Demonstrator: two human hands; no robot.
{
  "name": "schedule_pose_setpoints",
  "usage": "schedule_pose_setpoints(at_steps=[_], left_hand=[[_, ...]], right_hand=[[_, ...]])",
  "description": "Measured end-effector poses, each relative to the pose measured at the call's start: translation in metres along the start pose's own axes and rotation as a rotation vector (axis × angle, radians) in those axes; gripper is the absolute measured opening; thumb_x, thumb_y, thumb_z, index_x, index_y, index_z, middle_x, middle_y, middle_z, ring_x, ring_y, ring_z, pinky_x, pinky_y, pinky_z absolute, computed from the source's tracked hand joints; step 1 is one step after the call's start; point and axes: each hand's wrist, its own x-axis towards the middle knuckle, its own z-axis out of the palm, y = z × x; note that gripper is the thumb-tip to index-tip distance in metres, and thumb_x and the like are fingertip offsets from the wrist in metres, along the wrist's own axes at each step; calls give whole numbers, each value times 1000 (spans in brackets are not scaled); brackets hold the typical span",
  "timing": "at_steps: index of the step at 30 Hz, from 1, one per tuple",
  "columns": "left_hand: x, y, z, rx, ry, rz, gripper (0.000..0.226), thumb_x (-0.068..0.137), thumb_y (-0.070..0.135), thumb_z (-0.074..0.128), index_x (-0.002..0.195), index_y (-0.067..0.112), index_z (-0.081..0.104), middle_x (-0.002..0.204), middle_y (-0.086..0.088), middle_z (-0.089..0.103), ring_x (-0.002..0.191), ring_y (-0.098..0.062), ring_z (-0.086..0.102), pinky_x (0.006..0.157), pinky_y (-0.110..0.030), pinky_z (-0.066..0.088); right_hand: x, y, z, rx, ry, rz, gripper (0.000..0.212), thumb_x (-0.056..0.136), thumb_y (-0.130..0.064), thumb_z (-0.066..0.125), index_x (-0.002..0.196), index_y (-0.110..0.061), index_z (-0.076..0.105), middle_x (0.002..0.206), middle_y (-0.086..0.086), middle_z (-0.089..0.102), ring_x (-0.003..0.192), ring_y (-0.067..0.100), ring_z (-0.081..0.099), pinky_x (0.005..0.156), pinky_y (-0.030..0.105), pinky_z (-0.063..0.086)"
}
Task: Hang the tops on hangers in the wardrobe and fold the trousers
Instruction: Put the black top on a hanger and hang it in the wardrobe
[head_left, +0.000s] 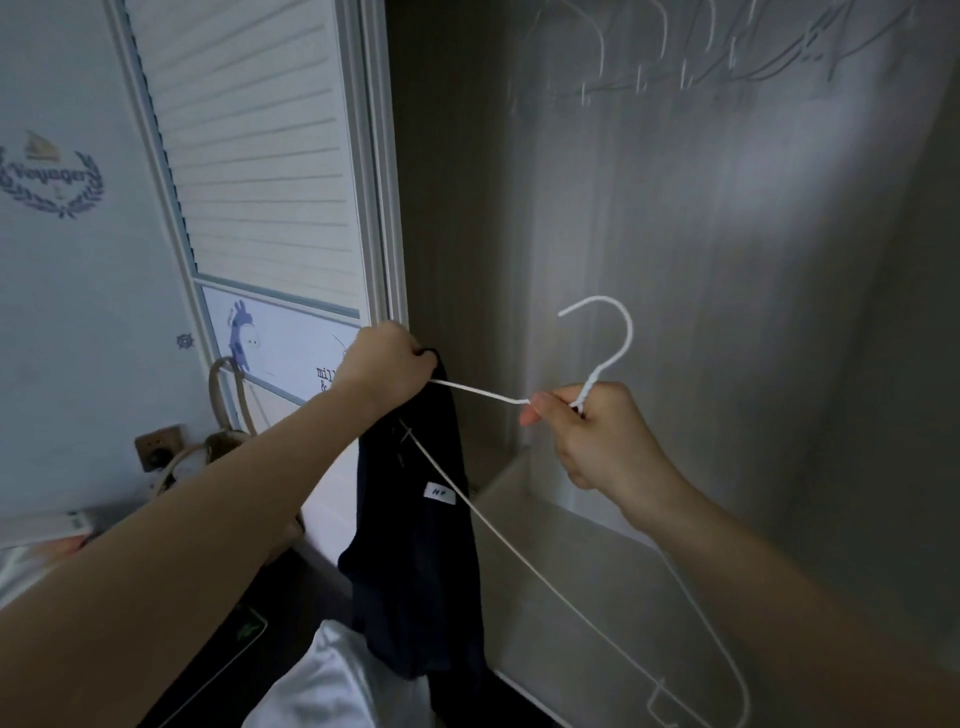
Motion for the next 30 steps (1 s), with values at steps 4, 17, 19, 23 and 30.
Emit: schedule_pose_setpoints(at_steps=[4,17,19,23,30], left_hand=[[-18,30,3,-22,-45,185,42,87,22,57,49,7,49,54,-9,49,61,-28,54,50,-25,35],[-3,25,-67,171,-6,956,17,93,35,56,89,19,59,87,7,56,91,-10,47,90,-29,23],[2,20,-81,20,-169,949,21,93,25,63,79,12,55,71,2,55,69,-9,49,76,-23,36],[8,6,-102,-228,-272,819,22,89,19,67,75,4,58,68,-6,57,62,-4,51,61,-15,41],[21,-14,-112,-464,-228,637,16,88,16,68,77,5,64,59,7,58,56,-2,50,56,-10,41]], right_hand=[[10,-15,26,-51,-54,82,34,95,-17,52,62,-21,62,31,-8,33,28,5,30,43,22,25],[8,-63,5,644,-255,3,21,80,-16,58,95,-1,60,51,1,43,43,11,39,41,16,28],[13,-60,0,716,-418,82,36,73,-27,63,102,-6,65,77,8,59,69,20,55,60,29,42],[27,-37,-16,807,-709,351,63,84,-52,49,124,-6,62,130,15,58,123,30,53,103,48,40],[9,4,26,444,-706,475,30,87,-36,51,111,-24,66,115,-14,68,106,0,61,88,18,46]])
